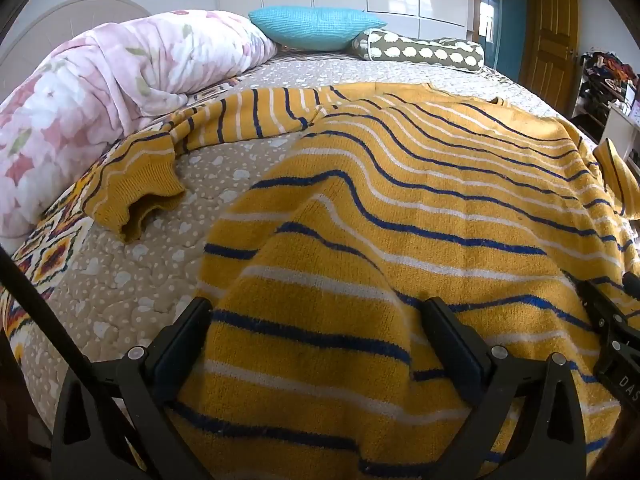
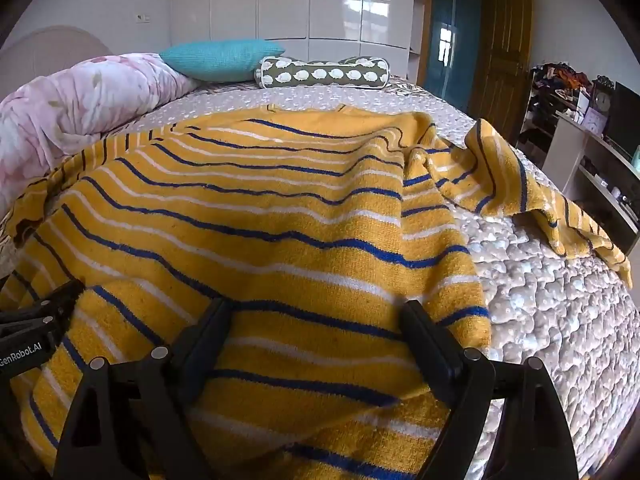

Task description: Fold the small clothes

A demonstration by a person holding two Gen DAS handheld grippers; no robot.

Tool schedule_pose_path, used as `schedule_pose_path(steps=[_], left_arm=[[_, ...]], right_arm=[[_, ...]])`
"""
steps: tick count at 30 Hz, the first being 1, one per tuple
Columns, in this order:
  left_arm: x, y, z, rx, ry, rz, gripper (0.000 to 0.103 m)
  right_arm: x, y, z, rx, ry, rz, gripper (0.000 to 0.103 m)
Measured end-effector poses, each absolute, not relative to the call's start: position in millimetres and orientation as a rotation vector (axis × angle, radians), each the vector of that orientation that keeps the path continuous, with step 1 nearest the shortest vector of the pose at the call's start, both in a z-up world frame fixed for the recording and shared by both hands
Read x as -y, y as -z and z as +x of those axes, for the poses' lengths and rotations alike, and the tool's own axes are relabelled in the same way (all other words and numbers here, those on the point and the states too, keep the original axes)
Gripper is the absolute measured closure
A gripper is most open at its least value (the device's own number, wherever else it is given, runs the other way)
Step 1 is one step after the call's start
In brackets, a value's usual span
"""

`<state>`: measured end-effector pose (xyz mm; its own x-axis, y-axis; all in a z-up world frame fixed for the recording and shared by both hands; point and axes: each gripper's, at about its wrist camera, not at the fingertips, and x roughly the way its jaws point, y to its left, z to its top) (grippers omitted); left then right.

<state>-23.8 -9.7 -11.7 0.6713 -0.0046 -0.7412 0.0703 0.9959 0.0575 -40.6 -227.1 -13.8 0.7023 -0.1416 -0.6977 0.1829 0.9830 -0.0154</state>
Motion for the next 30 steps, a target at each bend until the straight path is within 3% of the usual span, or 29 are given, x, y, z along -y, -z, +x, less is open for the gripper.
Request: schedule_pose_path(steps=[30], left_arm=[[6.7, 16.9, -16.6, -0.830, 0.041, 0.085, 0.000]], right_arm=[[225.9, 13.6, -42.5, -0.768, 0.179, 0.051, 0.013]])
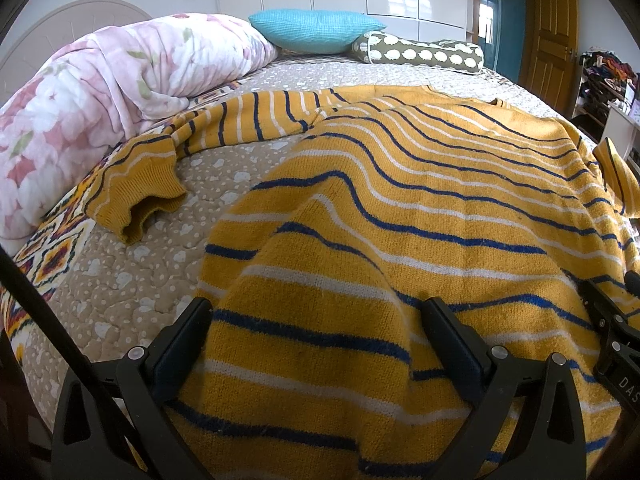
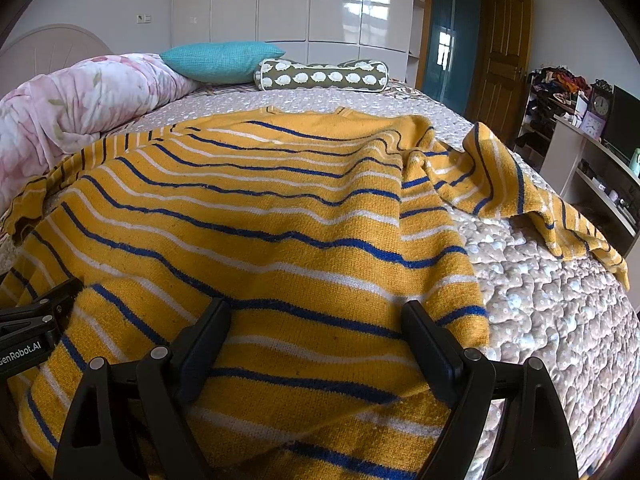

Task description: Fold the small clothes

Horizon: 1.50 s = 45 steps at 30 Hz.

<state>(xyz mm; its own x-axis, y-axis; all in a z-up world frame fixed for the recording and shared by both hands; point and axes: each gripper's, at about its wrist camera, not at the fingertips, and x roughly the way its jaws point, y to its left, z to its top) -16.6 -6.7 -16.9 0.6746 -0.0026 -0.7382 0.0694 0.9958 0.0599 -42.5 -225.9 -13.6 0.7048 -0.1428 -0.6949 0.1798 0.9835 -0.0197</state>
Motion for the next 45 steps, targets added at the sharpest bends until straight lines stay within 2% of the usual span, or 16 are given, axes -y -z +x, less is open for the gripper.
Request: schedule_pose_path(steps=[40, 45], left_arm=[[5.8, 21.3, -10.7, -0.822, 0.040, 0.089, 0.000], [0.5, 12.1, -8.8, -0.904, 0.088, 0.095, 0.000]], right_arm=[[224.4, 14.3, -44.4, -0.721, 0.169, 0.081, 0.013], [224.4, 14.2, -44.7, -0.713, 0.166, 0.088, 0.013]])
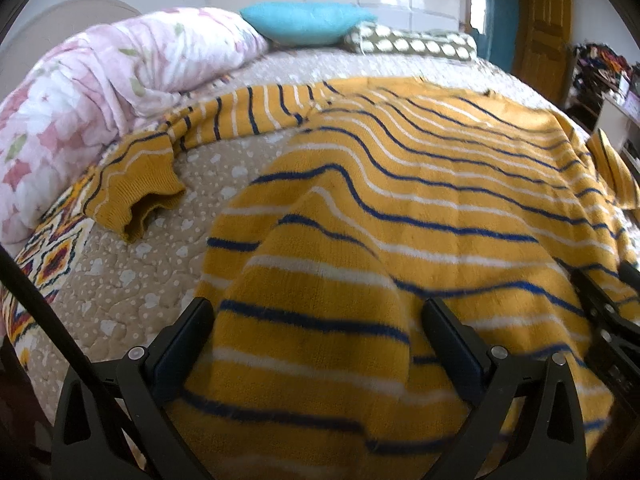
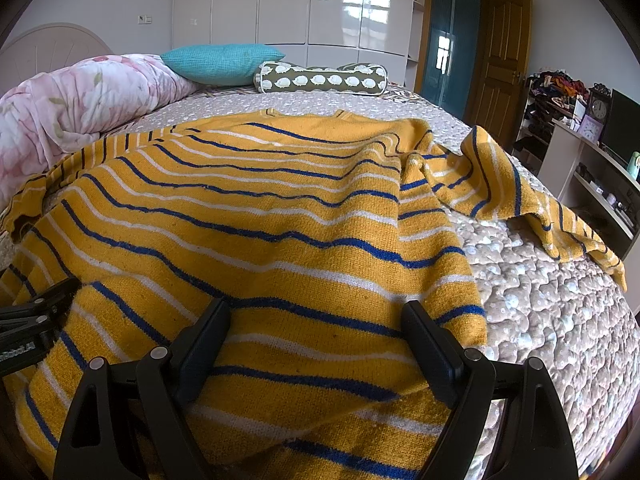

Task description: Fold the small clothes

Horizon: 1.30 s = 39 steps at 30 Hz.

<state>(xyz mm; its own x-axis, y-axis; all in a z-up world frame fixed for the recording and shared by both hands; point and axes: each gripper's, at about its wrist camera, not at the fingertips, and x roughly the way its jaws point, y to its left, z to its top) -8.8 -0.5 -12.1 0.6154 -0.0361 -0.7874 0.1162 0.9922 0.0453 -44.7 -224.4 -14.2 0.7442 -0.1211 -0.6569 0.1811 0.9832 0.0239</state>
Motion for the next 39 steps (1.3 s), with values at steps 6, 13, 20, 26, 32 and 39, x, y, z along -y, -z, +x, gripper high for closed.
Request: schedule_pose_path(steps=[6, 13, 20, 26, 32, 39], left_arm=[[-37.3, -17.8, -18.0, -0.917, 0.168, 0.055, 0.007], [-112.7, -24.1, 40.8, -0.887, -0.031, 0.150, 0.007], [-197.1, -7.8, 106.3, -0.987, -0.168, -0.021, 0.099], [-296.4, -63.7, 124.8, -0.881, -0.405, -0.227, 0.099], [-294.3, -89.4, 103.9, -0.842, -0.316, -0.252, 0.049], [-171.7, -64.6, 44.2, -0.928, -0.014, -0.119, 0.037]], right_arm=[[224.4, 14.2, -45.1, -0.705, 0.164, 0.097, 0.013], [223.8, 14.3, -45.7, -0.696, 0.161, 0.106, 0.013], [221.7, 11.3, -51.4, -0.704, 0.163, 0.094, 0.013], [220.8, 14.3, -46.1, -0.725, 0.177, 0.065, 0.013], [218.8, 15.1, -46.3, -0.713, 0.182, 0.057, 0.012], [222.4, 14.1, -45.0, -0.665, 0.173, 0.071, 0.012]])
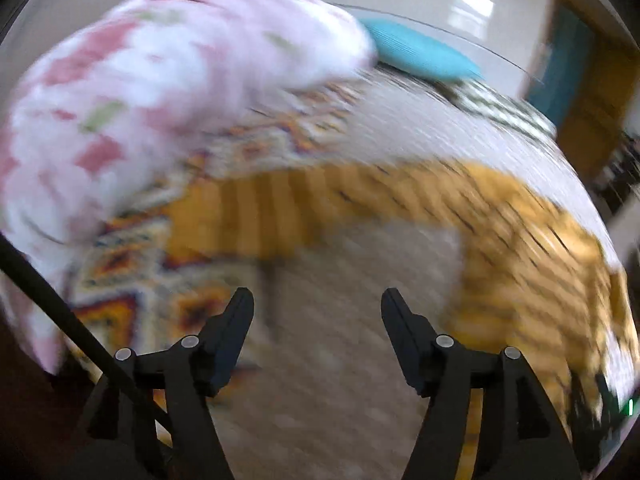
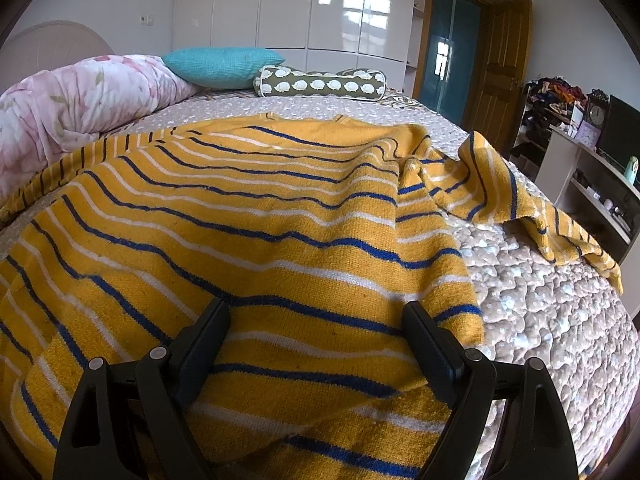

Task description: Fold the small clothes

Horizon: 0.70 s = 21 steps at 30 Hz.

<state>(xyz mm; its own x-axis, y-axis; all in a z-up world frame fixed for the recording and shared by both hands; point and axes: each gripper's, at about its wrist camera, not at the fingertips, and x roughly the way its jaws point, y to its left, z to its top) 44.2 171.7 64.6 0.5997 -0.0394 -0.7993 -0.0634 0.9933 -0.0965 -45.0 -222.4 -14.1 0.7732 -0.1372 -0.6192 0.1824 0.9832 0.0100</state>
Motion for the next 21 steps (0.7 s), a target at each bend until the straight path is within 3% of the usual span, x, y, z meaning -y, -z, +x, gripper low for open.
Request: schedule_pose_path(steps=[6, 11, 13, 21], left_arm=[[-90.3, -30.0, 11.4, -0.982, 0.160, -0.054, 0.033], [-51.4, -7.5, 2.8, -1.021, 0.207, 0.035, 0.033], [-46.3, -3.0, -2.8, -1.024, 0.213, 0.054, 0.026], [-58.4, -0.7, -18.6, -1.013, 0.214, 0.040, 0.021]], right_arm=[[234.1, 11.3, -41.0, -0.716, 0.087, 0.134, 0.011], [264.4, -7.7, -68.4, -0.707, 0.045, 0.266, 0.019], [275.2, -11.2, -82.1, -0.707, 0.088, 0.240, 0.019], [284.6, 6.3, -118.8, -0.806, -0.064, 0.362, 0.019]])
